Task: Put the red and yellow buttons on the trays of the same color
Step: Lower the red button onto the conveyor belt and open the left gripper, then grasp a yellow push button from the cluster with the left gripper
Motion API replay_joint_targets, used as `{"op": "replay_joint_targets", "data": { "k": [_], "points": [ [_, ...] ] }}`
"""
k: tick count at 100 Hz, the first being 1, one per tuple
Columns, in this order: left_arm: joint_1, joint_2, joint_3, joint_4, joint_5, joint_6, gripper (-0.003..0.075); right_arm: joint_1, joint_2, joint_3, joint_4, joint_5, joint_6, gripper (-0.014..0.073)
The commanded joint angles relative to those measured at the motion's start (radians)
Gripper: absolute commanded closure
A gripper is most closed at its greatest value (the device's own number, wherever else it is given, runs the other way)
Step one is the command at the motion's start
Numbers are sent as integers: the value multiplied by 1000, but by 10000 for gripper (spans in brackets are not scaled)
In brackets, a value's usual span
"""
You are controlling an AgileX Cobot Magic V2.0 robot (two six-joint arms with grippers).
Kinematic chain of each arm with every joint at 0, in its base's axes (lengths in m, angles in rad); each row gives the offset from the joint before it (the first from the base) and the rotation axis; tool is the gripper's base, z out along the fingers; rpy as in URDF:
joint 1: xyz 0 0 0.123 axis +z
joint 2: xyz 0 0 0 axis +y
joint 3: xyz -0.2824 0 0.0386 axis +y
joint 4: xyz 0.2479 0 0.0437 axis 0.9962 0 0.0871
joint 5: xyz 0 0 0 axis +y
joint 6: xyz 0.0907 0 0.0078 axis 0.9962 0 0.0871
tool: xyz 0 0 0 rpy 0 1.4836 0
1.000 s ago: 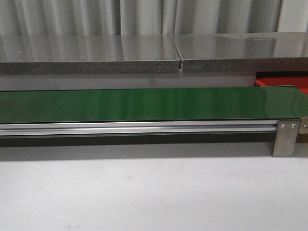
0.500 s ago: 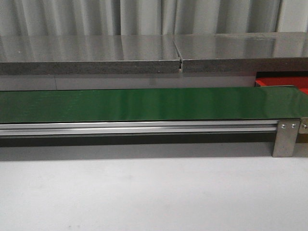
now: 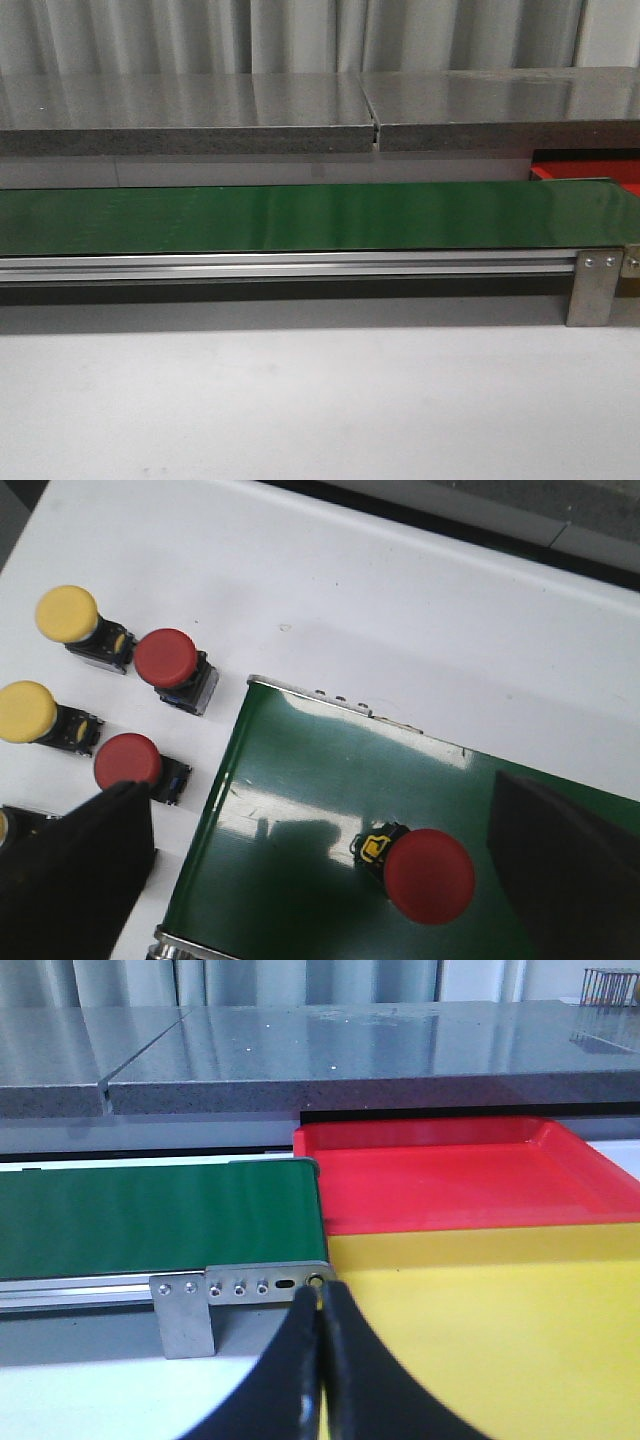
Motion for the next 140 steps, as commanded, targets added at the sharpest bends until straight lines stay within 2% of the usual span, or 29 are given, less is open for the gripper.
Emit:
{"op": "replay_joint_targets", "data": {
  "k": [1,23,40,55,82,90,140],
  "points": [
    [30,-73,-31,3,-25,1,68,-5,-16,-9,-5,-77,-5,661],
    [209,-85,65,3,-7,1,68,-5,-16,-9,-5,-77,-5,661],
    [358,-85,226,3,-98,-35,68,-5,-16,-9,-5,-77,-5,661],
    [435,-85,341,3,-209,-56,68,-5,-16,-9,-5,-77,-5,661],
    [454,-56,368,58,-296,-104,69,-5,-16,-9,-5,-77,-5,661],
    [456,-29,366,97,-303,-136,69,-5,-16,-9,-5,-77,-5,661],
    [456,165,273,142,-309,-136,69,-5,-16,-9,-5,-77,-5,661]
  ]
}}
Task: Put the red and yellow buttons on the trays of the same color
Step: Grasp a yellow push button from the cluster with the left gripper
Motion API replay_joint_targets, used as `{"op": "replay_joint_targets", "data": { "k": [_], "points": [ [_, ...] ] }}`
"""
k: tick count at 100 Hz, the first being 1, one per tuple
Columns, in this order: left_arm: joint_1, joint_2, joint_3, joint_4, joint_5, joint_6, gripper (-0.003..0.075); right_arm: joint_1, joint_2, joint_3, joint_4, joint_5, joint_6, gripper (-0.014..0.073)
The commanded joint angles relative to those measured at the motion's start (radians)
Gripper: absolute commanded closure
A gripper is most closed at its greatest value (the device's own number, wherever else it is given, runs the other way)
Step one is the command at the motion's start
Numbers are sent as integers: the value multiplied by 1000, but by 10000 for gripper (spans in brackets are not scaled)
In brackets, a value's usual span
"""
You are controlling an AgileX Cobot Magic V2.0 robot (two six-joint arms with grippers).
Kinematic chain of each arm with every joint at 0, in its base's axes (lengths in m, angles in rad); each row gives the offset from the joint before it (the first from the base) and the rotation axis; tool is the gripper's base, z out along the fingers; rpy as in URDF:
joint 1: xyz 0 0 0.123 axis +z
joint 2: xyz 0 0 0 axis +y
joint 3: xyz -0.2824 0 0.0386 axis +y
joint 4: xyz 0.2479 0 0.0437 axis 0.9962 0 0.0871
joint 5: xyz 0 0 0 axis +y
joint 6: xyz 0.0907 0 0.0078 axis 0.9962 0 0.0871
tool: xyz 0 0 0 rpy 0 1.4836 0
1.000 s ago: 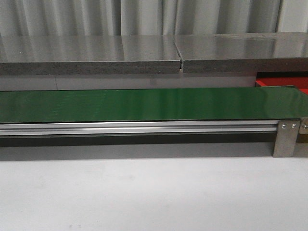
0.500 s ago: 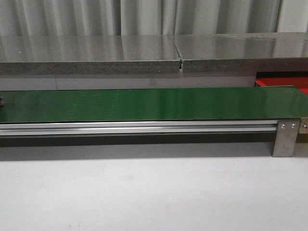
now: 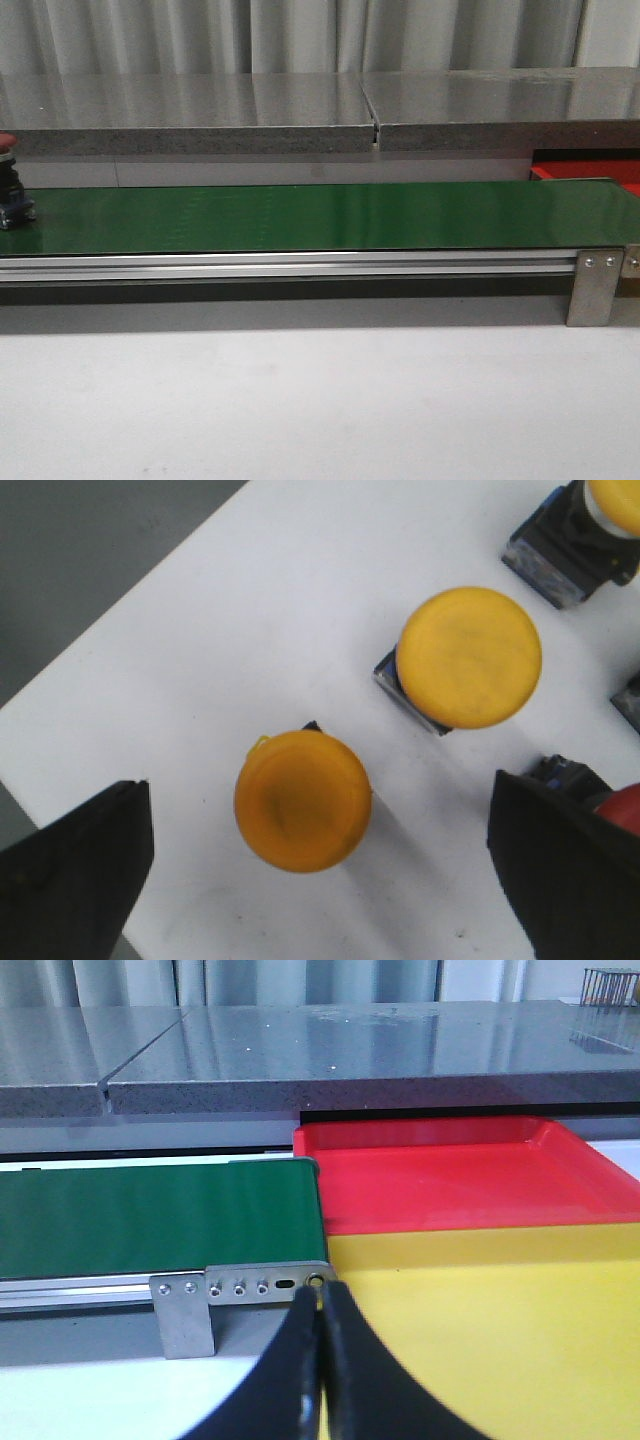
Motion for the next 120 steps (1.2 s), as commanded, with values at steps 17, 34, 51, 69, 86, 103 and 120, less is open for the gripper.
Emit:
{"op": "replay_joint_targets", "data": {
  "k": [17,34,51,69,86,103,120],
  "points": [
    [3,3,-53,26,-50,-12,69,-5,-16,-9,-5,-77,-5,661],
    [4,39,-53,29,-61,-12,69,-5,-16,-9,-5,-77,-5,661],
    [4,64,-53,29,-63,-16,97,-5,-16,-9,-5,-77,-5,661],
    [4,68,-53,29,-68,-18,248,-5,-16,-9,-5,-77,-5,661],
    [4,66,-53,29,-48,-18,514,-5,-16,-9,-5,-77,-5,661],
    [4,27,-53,29,-5,-18,682,-5,-16,-9,-5,-77,-5,661],
    [4,-66,-53,29,26,-19,730,-5,-16,-9,-5,-77,-5,661]
  ]
}}
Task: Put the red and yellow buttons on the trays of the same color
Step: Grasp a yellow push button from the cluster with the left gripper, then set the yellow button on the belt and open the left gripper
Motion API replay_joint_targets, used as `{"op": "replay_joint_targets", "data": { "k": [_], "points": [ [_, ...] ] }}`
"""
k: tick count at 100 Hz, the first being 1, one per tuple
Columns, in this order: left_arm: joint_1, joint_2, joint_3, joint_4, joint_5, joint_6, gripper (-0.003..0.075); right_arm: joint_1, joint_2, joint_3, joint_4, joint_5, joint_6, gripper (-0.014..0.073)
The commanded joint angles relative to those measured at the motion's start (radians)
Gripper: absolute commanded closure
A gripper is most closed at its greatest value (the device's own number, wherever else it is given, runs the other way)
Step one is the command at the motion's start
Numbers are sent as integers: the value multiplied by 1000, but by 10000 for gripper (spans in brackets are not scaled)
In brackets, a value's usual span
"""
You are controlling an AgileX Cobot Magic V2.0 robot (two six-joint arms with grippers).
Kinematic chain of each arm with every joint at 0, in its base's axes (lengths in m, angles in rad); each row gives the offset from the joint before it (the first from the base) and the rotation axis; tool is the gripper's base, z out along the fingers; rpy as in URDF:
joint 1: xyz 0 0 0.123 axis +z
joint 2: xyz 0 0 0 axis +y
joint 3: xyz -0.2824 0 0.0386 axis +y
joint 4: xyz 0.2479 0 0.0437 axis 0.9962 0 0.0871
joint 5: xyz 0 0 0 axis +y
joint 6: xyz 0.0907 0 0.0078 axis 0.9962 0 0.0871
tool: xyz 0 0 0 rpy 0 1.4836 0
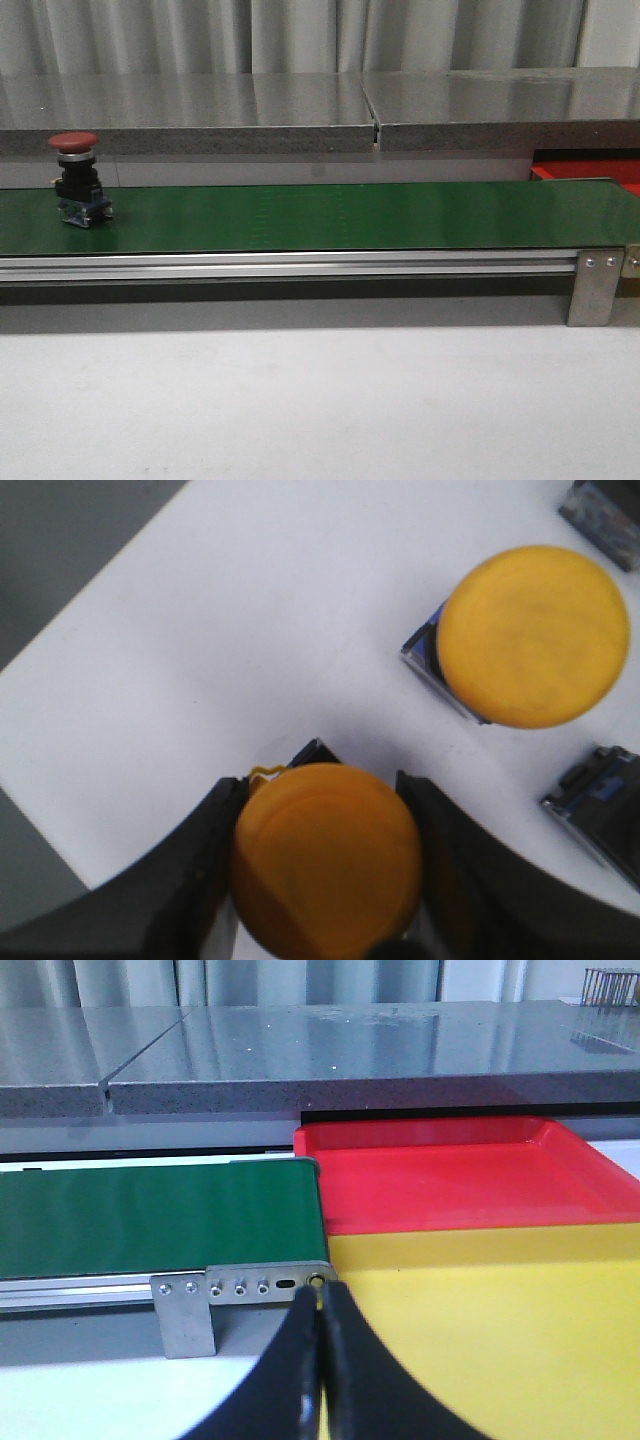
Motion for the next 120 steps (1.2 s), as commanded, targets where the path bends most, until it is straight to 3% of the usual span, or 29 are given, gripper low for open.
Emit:
{"op": "replay_joint_targets", "data": {
  "k": [1,25,48,80,120],
  "points": [
    [3,-114,-30,6,-6,-11,730,-5,-16,-9,-5,-77,-5,661],
    [-26,-295,-30,-28,28,-11,730,-5,-16,-9,-5,-77,-5,661],
    [-194,-359,-48,-34,39,27,730,-5,-16,-9,-5,-77,-5,661],
    [-398,-240,-206,-35,140,115,730,-5,-16,-9,-5,-77,-5,661],
    [-411,-81,-277,-168,186,181,730,-5,-16,-9,-5,-77,-5,661]
  ]
}}
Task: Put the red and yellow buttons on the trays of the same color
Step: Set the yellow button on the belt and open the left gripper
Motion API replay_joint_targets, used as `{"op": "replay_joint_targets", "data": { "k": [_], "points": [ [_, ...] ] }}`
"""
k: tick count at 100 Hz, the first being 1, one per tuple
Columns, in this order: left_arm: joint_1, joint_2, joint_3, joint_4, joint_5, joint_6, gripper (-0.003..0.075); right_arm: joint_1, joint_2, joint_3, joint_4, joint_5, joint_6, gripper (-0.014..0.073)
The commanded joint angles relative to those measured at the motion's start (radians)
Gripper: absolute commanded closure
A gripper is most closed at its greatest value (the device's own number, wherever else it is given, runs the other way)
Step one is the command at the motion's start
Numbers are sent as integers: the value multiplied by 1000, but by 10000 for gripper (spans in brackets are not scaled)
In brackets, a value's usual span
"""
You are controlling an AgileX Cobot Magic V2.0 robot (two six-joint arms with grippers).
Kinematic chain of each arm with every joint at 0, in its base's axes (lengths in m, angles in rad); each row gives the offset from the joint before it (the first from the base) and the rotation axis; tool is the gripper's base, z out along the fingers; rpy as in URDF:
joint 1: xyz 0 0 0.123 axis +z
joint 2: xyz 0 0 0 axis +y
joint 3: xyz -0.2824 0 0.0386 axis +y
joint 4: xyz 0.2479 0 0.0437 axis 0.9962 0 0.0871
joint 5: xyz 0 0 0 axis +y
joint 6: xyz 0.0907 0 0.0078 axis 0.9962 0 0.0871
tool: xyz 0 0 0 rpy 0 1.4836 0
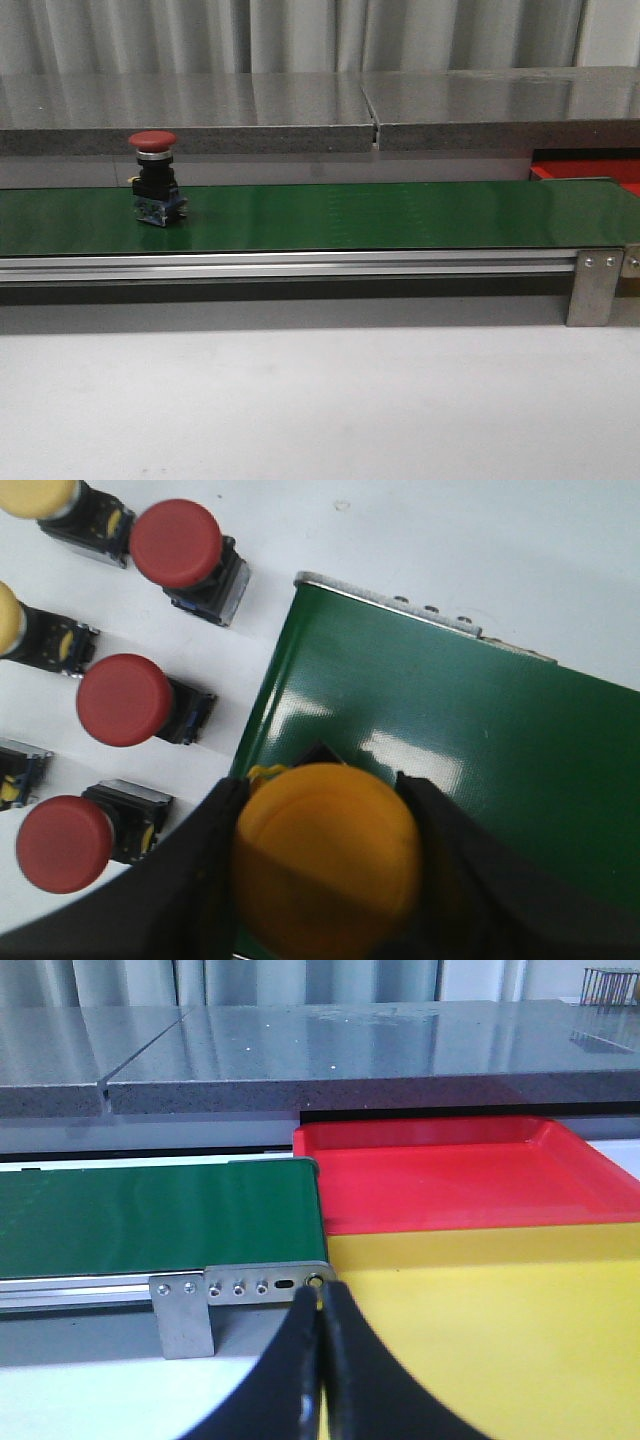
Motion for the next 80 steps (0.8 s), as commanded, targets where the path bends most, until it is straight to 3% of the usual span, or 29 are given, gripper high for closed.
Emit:
{"op": "replay_joint_targets", "data": {
  "k": [1,25,37,49,56,63,80],
  "points": [
    [-6,-30,-38,-20,-31,8,730,-5,-16,-9,-5,-77,-5,661],
    [-6,1,-38,-20,-13,8,700,-5,-16,-9,-5,-77,-5,661],
    [-6,1,-38,-22,-11,12,549,-5,-16,-9,-5,-77,-5,661],
    [-6,1,-38,-22,-5,12,295,-5,-16,-9,-5,-77,-5,661],
    [-6,1,-38,-27,-3,12,195,-5,-16,-9,-5,-77,-5,661],
    [-6,1,-38,-27,-3,12,157,-5,-16,-9,-5,-77,-5,661],
    [-6,-3,-48,-46,-3,14,151,-5,-16,-9,-5,-77,-5,661]
  ]
}}
